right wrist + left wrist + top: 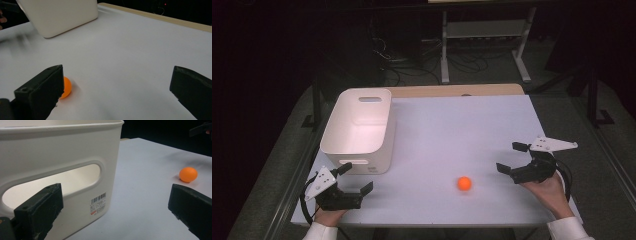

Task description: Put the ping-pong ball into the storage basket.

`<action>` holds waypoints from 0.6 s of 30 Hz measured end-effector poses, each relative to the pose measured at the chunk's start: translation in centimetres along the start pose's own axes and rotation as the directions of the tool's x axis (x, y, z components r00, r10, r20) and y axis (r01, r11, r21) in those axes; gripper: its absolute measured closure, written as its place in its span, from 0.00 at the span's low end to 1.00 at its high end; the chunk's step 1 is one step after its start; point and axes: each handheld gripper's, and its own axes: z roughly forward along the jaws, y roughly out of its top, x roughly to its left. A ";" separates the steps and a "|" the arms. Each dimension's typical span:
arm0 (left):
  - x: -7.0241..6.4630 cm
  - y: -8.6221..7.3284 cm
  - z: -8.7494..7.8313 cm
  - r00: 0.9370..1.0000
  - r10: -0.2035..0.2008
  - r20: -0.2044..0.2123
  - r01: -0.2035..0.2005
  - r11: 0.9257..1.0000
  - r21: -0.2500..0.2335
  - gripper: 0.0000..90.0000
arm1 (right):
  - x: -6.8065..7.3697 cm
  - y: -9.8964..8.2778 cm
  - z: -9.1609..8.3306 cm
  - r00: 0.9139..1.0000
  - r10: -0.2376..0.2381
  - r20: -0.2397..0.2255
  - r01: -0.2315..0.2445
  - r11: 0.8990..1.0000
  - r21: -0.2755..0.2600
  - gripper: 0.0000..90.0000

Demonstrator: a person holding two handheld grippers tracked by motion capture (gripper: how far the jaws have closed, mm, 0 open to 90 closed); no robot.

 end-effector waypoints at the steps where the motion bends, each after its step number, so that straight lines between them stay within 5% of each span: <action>1: -0.1 0.0 -0.1 1.000 -0.004 -0.001 0.004 1.000 -0.001 0.00 | 0.0 0.0 0.0 1.000 0.001 -0.001 -0.001 1.000 0.000 0.00; 18: -0.2 -0.1 -0.2 1.000 0.006 -0.005 -0.006 1.000 0.000 0.00 | 1.1 0.4 0.8 0.999 -0.031 -0.025 0.033 0.997 0.065 0.00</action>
